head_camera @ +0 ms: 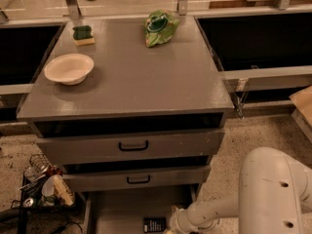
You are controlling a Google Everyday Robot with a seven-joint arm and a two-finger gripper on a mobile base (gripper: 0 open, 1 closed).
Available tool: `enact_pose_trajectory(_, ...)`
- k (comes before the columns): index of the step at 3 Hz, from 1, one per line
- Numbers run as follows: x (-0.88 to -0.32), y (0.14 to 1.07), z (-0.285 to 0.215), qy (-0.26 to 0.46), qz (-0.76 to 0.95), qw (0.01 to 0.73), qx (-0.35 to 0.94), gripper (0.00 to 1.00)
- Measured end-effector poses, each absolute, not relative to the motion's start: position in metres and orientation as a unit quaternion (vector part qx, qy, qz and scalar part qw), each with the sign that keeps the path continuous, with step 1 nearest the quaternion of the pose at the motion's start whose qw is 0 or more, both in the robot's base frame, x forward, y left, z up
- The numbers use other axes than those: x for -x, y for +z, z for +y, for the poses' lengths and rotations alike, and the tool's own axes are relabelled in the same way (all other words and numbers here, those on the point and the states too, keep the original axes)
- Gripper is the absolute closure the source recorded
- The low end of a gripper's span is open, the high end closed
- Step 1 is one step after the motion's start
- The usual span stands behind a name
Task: Pick rxbar blueberry from bottom drawer and place on counter
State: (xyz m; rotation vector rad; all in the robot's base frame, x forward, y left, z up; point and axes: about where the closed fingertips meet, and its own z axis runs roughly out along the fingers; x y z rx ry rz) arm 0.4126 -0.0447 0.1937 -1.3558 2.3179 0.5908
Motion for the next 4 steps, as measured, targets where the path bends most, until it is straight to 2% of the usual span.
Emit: enact_pose_trajectory(4, -0.439, 0.158, -0.011, 0.271, 0.816, 0.208, 0.467, 0.0)
